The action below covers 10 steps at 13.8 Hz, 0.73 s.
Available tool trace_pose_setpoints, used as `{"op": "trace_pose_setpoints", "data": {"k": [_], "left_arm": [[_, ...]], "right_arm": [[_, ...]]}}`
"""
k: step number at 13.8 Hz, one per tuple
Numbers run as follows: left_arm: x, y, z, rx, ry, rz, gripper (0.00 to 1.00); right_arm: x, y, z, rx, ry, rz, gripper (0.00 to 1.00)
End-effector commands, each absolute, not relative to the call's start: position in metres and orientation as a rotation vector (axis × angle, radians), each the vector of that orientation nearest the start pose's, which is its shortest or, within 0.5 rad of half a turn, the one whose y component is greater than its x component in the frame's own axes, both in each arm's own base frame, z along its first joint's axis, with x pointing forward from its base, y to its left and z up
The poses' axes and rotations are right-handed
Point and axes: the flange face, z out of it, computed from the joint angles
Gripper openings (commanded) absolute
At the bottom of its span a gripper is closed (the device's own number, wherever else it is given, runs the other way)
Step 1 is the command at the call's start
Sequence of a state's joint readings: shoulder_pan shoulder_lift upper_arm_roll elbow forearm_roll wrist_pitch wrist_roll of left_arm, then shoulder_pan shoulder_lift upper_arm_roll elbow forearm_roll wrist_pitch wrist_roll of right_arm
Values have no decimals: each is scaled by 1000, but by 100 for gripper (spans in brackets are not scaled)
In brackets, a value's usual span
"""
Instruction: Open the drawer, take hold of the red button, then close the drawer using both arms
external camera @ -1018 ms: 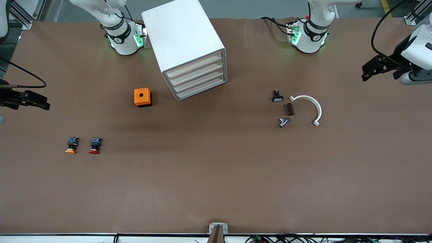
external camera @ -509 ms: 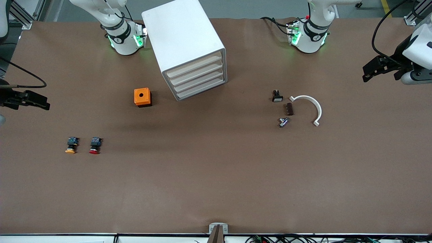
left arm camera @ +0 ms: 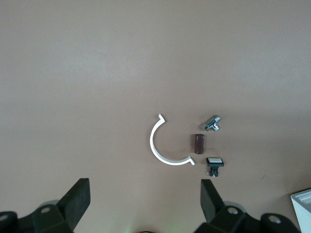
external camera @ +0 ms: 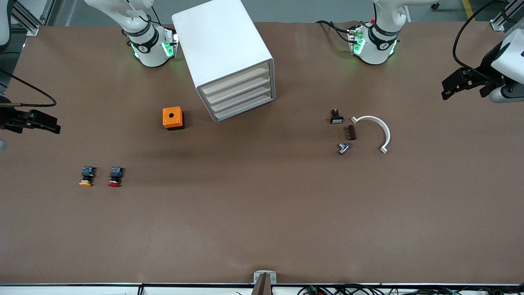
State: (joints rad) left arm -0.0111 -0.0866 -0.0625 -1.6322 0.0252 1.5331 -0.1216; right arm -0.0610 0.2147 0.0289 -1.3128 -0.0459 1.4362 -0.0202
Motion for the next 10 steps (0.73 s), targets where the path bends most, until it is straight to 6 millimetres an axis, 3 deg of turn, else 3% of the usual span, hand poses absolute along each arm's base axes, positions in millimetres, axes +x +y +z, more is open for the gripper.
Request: {"op": "trace_pose_setpoints", "data": {"k": [1,10], "left_arm": [[521,-31,644,-3120,-61,2,100],[520,-31,648,-3112,-64,-29,100]], "right_arm": [[607,-24,614,-3151,24,138,100],[606,-29,614,-3135,30,147,100]]}}
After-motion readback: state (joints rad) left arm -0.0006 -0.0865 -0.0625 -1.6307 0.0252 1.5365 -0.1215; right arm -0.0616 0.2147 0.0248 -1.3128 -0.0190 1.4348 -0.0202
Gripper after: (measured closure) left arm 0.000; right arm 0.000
